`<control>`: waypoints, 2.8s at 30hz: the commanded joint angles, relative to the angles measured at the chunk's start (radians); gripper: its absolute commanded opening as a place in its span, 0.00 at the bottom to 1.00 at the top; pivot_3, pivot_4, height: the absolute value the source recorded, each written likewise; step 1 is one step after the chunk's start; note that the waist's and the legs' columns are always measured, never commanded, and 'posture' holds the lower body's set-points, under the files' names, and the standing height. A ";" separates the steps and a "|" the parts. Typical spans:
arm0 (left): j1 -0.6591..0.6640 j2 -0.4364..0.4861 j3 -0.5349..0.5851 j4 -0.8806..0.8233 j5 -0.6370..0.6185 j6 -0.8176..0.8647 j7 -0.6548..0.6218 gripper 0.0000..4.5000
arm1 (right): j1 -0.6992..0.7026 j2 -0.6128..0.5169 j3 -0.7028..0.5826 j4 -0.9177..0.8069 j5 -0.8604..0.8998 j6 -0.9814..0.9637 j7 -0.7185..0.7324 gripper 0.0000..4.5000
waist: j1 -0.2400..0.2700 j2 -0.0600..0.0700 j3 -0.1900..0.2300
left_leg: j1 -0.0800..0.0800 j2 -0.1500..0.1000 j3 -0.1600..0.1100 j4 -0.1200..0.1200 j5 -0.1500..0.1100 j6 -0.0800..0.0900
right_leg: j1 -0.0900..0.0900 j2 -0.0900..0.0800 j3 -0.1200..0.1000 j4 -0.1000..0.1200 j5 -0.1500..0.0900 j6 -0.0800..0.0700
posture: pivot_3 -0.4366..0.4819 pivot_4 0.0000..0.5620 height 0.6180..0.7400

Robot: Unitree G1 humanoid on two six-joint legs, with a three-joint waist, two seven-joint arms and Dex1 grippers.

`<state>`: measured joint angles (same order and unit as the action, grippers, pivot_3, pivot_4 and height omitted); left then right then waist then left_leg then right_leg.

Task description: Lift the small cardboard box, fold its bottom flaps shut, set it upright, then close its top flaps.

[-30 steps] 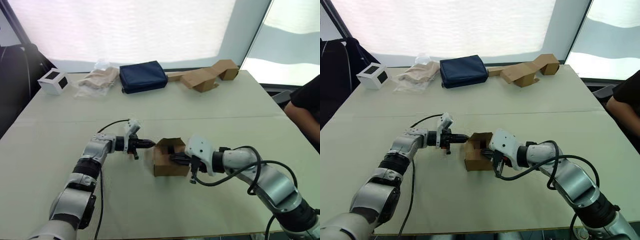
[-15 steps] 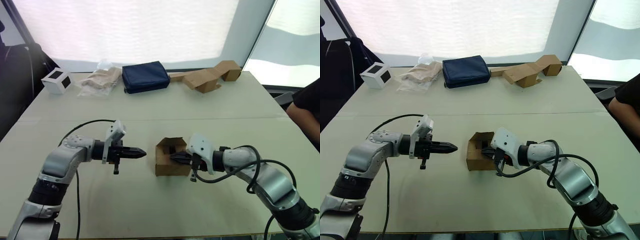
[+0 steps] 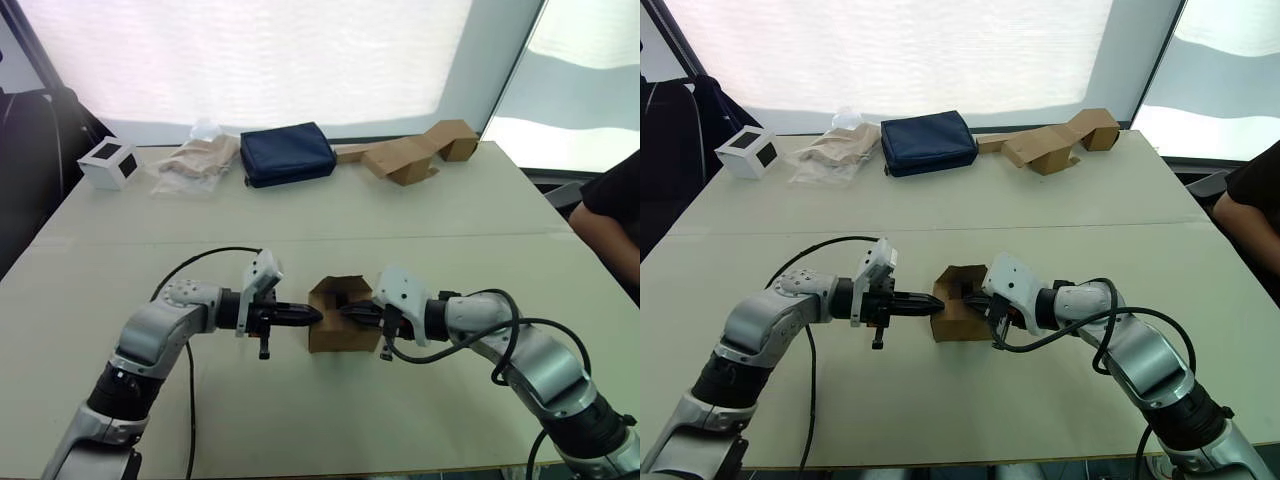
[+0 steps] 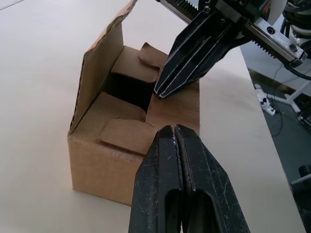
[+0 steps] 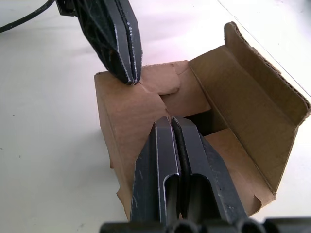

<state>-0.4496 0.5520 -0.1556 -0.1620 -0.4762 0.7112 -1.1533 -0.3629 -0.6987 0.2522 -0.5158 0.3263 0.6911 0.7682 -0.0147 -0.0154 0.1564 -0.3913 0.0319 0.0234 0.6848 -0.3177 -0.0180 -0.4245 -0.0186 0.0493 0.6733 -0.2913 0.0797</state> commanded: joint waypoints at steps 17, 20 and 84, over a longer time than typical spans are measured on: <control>-0.013 0.015 -0.035 0.036 0.026 -0.081 0.004 0.00 | -0.188 0.050 -0.016 0.155 -0.034 0.016 -0.109 0.00 | -0.001 0.000 0.000 | 0.000 0.000 0.001 0.000 0.000 0.000 | 0.000 0.000 0.000 0.000 0.000 0.000 | 0.48 0.27 1.00; -0.010 0.019 -0.030 0.028 0.023 -0.079 0.007 0.00 | -0.171 0.052 -0.018 0.123 -0.010 0.019 -0.068 0.00 | 0.000 0.000 0.000 | 0.000 0.000 0.001 0.000 0.000 0.000 | 0.000 0.000 0.000 0.000 0.000 0.000 | 0.48 0.27 1.00; -0.119 -0.103 -0.009 0.137 0.010 -0.090 0.083 0.00 | 0.026 -0.031 0.038 -0.079 -0.050 0.032 -0.034 0.00 | 0.001 0.000 0.000 | 0.000 0.000 0.000 0.000 0.000 0.000 | 0.000 0.001 0.000 -0.001 0.000 0.000 | 0.48 0.27 1.00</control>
<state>-0.5634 0.4489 -0.1798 0.0132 -0.4487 0.6227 -1.0689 -0.3280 -0.7340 0.2887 -0.6012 0.2947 0.7347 0.7357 -0.0135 -0.0154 0.1564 -0.3916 0.0320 0.0233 0.6847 -0.3178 -0.0178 -0.4245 -0.0171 0.0492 0.6724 -0.2914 0.0797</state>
